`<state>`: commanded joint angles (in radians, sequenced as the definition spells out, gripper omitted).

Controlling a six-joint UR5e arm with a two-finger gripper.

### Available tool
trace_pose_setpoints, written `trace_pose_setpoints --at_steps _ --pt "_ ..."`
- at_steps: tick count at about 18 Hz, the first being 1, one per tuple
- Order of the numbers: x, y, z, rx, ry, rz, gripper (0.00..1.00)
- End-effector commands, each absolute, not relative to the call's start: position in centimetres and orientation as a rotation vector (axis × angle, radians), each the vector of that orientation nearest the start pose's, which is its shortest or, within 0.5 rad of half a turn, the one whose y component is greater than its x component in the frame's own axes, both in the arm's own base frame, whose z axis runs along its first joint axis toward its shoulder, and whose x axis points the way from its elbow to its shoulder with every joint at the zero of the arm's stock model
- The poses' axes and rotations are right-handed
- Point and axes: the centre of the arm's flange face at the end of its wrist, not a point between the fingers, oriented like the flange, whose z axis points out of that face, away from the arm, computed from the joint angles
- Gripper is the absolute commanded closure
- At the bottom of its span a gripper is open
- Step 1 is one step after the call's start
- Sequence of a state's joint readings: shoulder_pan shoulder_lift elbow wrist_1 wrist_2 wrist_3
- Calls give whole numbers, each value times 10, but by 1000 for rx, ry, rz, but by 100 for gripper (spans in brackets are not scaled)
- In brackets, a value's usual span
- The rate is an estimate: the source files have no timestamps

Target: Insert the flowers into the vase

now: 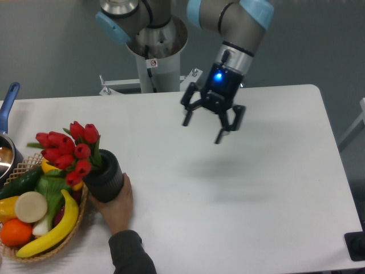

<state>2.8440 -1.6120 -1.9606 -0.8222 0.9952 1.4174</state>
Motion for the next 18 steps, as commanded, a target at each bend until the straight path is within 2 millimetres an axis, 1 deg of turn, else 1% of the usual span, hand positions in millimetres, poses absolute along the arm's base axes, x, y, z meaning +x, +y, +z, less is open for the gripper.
trace_pose_setpoints --at_steps 3,5,8,9,11,13,14,16,18 --pt "-451 323 372 -2610 288 289 0" --pt "-465 322 362 -2712 287 318 0" --pt "-470 316 350 -2804 280 326 0" --pt "-473 315 342 -2845 277 304 0" --pt "-471 326 329 -2897 307 287 0" --pt "-473 324 323 -2990 322 296 0" --pt "-470 326 322 -3028 345 293 0" --pt "-474 328 318 -3050 354 284 0" --pt "-473 338 308 -3058 377 267 0"
